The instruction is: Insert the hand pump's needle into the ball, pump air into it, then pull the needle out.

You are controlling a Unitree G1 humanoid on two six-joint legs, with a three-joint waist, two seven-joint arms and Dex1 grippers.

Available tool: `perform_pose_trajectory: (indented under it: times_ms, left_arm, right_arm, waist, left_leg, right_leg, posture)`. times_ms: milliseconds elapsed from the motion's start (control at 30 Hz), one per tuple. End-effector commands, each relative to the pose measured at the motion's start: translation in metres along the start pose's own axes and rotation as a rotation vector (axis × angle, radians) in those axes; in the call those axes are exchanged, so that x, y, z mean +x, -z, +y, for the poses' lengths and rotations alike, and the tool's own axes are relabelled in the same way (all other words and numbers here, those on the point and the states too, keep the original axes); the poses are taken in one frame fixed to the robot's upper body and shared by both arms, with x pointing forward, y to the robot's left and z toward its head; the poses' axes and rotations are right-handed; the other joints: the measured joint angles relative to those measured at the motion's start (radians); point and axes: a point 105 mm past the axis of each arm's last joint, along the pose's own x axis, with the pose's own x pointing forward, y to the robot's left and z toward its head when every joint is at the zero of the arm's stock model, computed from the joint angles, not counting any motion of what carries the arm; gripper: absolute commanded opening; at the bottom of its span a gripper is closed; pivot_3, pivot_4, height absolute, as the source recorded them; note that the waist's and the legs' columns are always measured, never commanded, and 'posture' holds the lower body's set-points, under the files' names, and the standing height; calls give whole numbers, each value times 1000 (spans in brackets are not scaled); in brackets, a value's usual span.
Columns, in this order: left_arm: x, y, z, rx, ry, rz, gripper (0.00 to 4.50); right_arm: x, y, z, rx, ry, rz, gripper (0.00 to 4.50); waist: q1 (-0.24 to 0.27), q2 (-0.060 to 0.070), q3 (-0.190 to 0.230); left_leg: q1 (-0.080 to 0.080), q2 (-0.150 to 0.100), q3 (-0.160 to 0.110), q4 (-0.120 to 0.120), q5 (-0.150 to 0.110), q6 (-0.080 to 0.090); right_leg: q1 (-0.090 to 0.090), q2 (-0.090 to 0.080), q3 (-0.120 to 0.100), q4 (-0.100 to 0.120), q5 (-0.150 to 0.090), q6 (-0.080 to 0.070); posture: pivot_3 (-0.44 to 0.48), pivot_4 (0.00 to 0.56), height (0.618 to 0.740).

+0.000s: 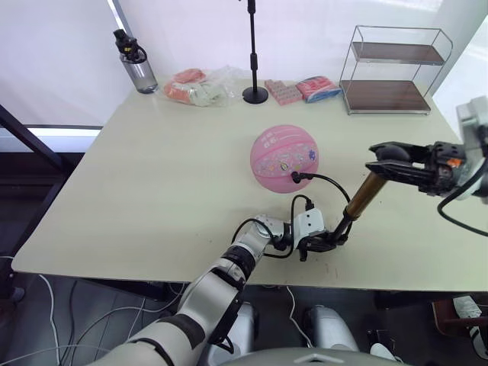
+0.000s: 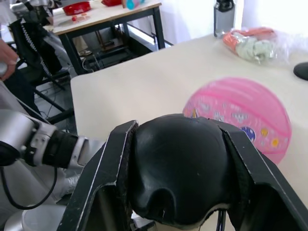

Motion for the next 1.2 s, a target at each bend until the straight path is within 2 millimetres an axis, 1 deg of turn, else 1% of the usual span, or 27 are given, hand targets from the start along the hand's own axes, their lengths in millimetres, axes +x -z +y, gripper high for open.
perform_pose_trajectory:
  times_ms: [33,100,167,267,400,467,567,667,733,833,900,933,1067,1200]
  left_arm:
    - [-19,86,-35,-224,37,271,1035]
    - [-20,86,-35,-223,38,272,1035]
    - [-20,86,-36,-222,40,274,1035]
    - [-21,86,-35,-219,42,277,1035]
    - [-21,86,-35,-214,44,280,1035]
    - [-22,86,-35,-212,47,282,1035]
    - [-22,86,-35,-212,47,283,1035]
    - [-22,87,-34,-212,46,284,1035]
    - [-23,87,-34,-212,45,284,1035]
    - [-24,87,-33,-202,39,288,1035]
    - [-24,87,-32,-205,34,285,1035]
    - [-24,87,-32,-205,34,285,1035]
    - [-25,87,-31,-205,28,284,1035]
    - [-25,86,-30,-203,25,281,1035]
  right_arm:
    - [-12,-42,6,-122,22,-88,1919]
    - [-16,-52,3,-114,40,-124,1919]
    - [-17,-56,1,-106,56,-142,1919]
    - [-19,-53,-1,-108,67,-108,1919]
    - [-18,-56,-2,-91,73,-128,1919]
    - [-15,-48,-3,-62,68,-119,1919]
    - [-8,-30,-2,-12,50,-102,1919]
    - [0,-10,-6,11,69,-80,1919]
    - [6,11,-12,31,114,-44,1919]
    - [12,49,-14,46,140,49,1919]
    - [16,62,-16,62,166,45,1919]
    - [18,68,-16,70,170,49,1919]
    - [23,108,-10,76,162,153,1919]
    - [25,130,-4,100,161,184,1919]
  waist:
    - [0,0,0]
    - [0,0,1]
    - [0,-1,2]
    - [0,0,3]
    - [0,0,3]
    - [0,1,4]
    - [0,1,4]
    - [0,0,3]
    - [-1,-2,1]
    - [-3,-5,-3]
    - [-7,-8,-6]
    - [-9,-8,-7]
    - [-10,-8,-10]
    - [-10,-10,-12]
  left_leg:
    - [0,0,0,0,0,0]
    - [0,0,0,0,0,0]
    - [0,0,0,0,0,0]
    - [-1,0,0,0,0,0]
    - [-1,0,0,0,0,0]
    - [-1,0,0,0,0,0]
    - [-1,0,0,0,0,0]
    - [0,0,0,0,0,0]
    - [0,0,0,0,0,0]
    - [1,1,0,0,0,0]
    - [2,1,0,0,0,0]
    - [2,2,0,0,0,0]
    - [3,2,-1,0,0,0]
    - [3,2,-1,-1,0,0]
  right_leg:
    - [0,0,0,0,0,0]
    - [0,0,0,0,0,0]
    - [0,0,0,0,0,0]
    - [0,-1,0,0,0,1]
    - [0,-1,0,0,2,3]
    - [-1,-1,0,0,2,3]
    - [0,0,0,0,2,3]
    - [0,0,0,0,2,3]
    - [0,0,0,0,2,3]
    - [0,1,0,0,1,3]
    - [0,1,0,0,1,2]
    - [1,2,0,0,0,0]
    - [1,1,0,0,-1,-1]
    - [1,1,0,0,-1,-1]
  posture:
    - [0,150,731]
    - [0,150,731]
    - [0,150,731]
    - [0,150,731]
    - [0,150,731]
    - [0,150,731]
    - [0,150,731]
    - [0,150,731]
    - [0,150,731]
    - [0,150,731]
    - [0,150,731]
    - [0,150,731]
    - [0,150,731]
    - [0,150,731]
